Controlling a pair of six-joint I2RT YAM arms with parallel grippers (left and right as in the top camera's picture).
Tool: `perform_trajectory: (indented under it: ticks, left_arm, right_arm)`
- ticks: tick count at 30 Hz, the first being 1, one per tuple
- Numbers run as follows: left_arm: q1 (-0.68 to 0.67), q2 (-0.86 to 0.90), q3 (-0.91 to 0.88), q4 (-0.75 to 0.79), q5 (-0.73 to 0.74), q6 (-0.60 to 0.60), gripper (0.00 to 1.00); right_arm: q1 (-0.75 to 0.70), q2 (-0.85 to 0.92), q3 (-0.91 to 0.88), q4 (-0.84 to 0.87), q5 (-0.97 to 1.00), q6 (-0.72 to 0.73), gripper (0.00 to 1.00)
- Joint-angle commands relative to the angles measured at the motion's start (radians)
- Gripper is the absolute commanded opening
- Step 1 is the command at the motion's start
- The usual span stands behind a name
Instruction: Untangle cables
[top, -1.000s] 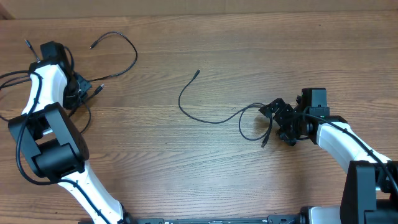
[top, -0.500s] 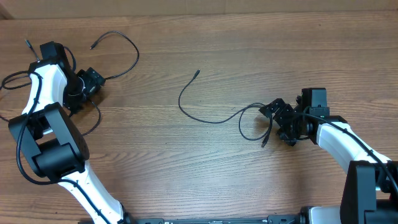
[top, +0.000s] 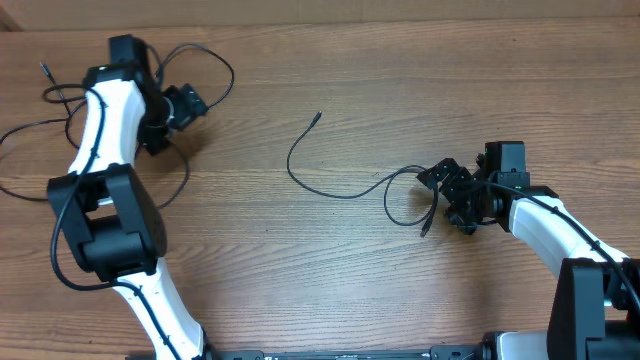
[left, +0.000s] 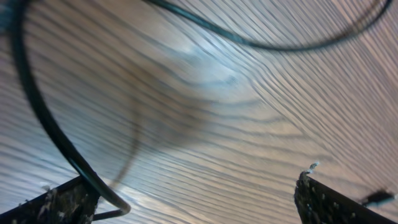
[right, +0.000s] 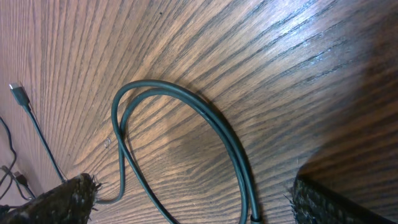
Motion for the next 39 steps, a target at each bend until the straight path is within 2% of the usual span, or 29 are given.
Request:
perform_trajectory:
  ticks: [1,8,39]
  left_arm:
    - [-0.039,-0.012,0.020,0.001,0.018,0.019,1.00]
    - [-0.074,-0.012,0.019,0.001,0.015,0.019,1.00]
    - [-0.076,-0.012,0.020,0.002,0.015,0.019,1.00]
  right_arm:
    - [0.000,0.007,-0.013,-0.011,0.043,0.000,1.00]
    - [0.000,0.007,-0.013,-0.011,0.043,0.000,1.00]
    - [0.000,0.007,-0.013,-0.011,0.043,0.000,1.00]
